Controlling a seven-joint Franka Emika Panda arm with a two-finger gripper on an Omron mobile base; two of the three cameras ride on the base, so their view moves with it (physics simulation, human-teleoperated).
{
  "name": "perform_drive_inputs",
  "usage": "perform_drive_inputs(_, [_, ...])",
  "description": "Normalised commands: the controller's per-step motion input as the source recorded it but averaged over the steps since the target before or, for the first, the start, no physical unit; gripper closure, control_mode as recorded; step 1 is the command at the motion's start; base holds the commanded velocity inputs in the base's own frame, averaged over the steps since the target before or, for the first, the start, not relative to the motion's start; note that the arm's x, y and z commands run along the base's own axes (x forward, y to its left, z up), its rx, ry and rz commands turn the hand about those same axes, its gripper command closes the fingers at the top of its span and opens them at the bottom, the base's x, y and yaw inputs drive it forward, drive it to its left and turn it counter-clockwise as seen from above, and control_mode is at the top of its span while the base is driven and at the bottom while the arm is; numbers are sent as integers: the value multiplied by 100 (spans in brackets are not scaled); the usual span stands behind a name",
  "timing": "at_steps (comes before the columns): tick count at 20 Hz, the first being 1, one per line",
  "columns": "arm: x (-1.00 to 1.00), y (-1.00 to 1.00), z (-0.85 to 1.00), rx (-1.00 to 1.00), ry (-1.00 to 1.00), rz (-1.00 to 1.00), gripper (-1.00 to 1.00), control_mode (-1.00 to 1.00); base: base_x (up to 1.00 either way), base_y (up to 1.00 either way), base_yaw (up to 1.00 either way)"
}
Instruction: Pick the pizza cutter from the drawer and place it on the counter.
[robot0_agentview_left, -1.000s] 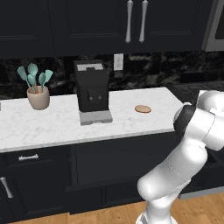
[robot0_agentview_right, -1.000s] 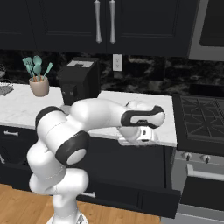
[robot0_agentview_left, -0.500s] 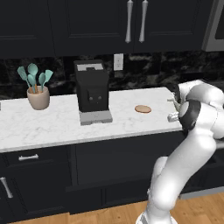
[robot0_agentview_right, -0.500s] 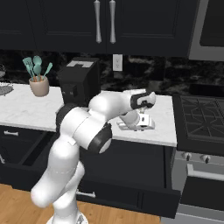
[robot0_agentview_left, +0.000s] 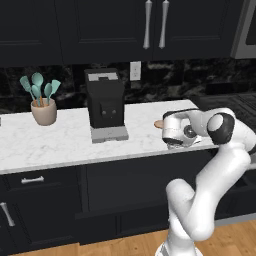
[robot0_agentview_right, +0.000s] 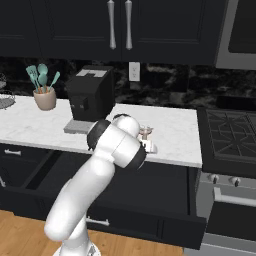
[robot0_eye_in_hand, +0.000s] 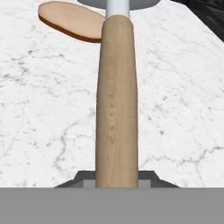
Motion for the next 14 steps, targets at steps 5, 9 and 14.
perform_drive_inputs(5, [72, -45, 55, 21, 25, 0, 100, -100, 0, 0, 0])
perform_drive_inputs(9, [84, -58, 81, 24, 18, 0, 100, -100, 0, 0, 0])
perform_drive_inputs(14, [97, -36, 46, 15, 20, 0, 100, -100, 0, 0, 0])
